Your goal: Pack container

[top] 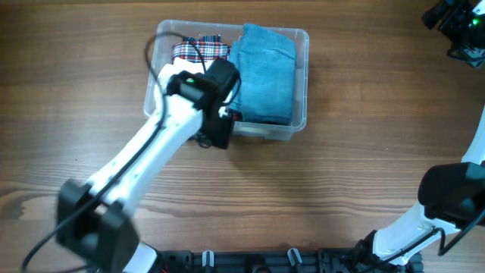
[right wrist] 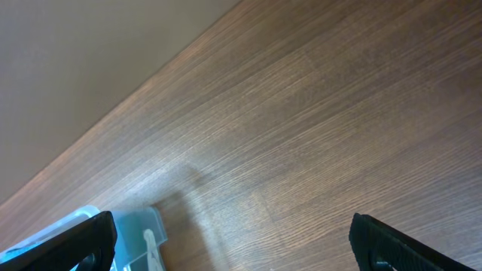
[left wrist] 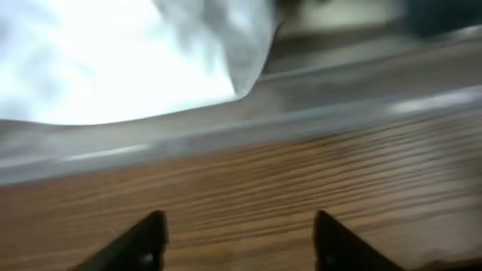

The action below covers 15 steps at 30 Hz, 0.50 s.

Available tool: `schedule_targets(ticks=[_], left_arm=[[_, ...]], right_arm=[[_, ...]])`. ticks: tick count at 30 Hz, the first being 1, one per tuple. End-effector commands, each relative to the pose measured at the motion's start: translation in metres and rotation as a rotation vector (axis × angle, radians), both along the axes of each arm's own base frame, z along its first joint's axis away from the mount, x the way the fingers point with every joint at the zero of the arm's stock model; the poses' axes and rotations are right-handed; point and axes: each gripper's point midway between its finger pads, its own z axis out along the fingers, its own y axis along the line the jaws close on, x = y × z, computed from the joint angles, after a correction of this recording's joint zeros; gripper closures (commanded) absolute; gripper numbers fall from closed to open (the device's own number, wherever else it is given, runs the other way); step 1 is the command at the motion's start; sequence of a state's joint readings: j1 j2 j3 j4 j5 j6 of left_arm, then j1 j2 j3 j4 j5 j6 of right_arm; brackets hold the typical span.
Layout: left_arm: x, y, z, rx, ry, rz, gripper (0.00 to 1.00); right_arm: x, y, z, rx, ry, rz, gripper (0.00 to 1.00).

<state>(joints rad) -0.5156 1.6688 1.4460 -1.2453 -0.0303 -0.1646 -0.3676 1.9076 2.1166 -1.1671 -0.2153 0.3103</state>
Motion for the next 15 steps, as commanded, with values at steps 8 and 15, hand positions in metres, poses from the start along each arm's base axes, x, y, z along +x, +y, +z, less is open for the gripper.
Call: schedule_targets(ticks=[8,15], left_arm=[[-0.008,0.034,0.129,-0.215,-0.376,0.138,0.0],[-0.025,0.039,0.124,-0.197,-0.32,0.136,0.0]], right_arm=[[0.003,-0.003,-0.007,0.002,0.014,-0.011,0.0],[0.003,-0.003,-0.007,0.001,0.014,-0.01,0.0]])
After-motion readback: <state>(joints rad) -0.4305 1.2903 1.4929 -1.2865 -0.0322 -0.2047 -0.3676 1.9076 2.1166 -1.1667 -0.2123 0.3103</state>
